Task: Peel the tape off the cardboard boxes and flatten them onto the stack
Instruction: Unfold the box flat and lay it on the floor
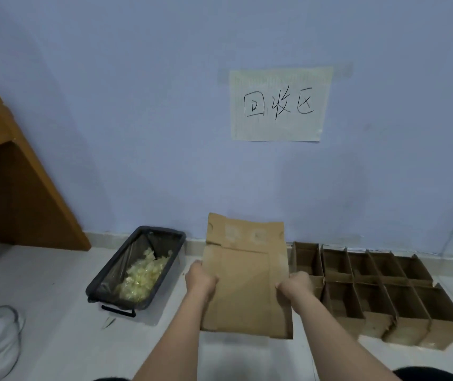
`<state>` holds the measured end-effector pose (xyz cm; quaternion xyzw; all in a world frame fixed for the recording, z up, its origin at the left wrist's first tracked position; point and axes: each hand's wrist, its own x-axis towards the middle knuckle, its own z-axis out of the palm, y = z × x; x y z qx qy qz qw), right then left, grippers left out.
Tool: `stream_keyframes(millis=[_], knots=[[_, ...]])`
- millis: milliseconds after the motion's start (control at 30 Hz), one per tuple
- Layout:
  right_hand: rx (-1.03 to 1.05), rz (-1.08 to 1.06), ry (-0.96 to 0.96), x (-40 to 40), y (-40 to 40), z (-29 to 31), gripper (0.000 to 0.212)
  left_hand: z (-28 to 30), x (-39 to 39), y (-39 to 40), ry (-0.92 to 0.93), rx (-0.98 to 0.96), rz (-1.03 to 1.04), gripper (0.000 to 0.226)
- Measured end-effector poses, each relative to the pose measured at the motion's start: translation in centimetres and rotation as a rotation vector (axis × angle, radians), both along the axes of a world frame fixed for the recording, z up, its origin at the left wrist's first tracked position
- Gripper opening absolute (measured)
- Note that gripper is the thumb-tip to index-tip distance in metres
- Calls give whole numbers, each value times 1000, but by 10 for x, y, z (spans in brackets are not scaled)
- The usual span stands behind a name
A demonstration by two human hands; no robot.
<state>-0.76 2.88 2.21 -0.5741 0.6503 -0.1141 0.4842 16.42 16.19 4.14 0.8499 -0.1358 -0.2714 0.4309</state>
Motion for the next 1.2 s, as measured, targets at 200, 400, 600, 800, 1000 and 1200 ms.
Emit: stream_keyframes(millis=[200, 400, 600, 800, 1000, 1200], knots=[[-49, 13, 193, 23, -23, -75, 4, -94, 25, -33, -58, 235, -22, 20], [-50, 50, 284, 37, -51, -147, 10, -189, 41, -63, -79, 357, -95, 24], [2, 67, 333, 50, -72, -212, 20, -258, 53, -84, -113, 405, -160, 23], [63, 123, 395, 37, -51, -263, 26, -311, 42, -61, -75, 489, -183, 29], [35, 107, 482, 41, -21, -270, 25, -315, 24, -36, -299, 547, -330, 59], [46, 96, 500, 37, 4, -280, 29, -318, -5, -14, -283, 590, -462, 52]])
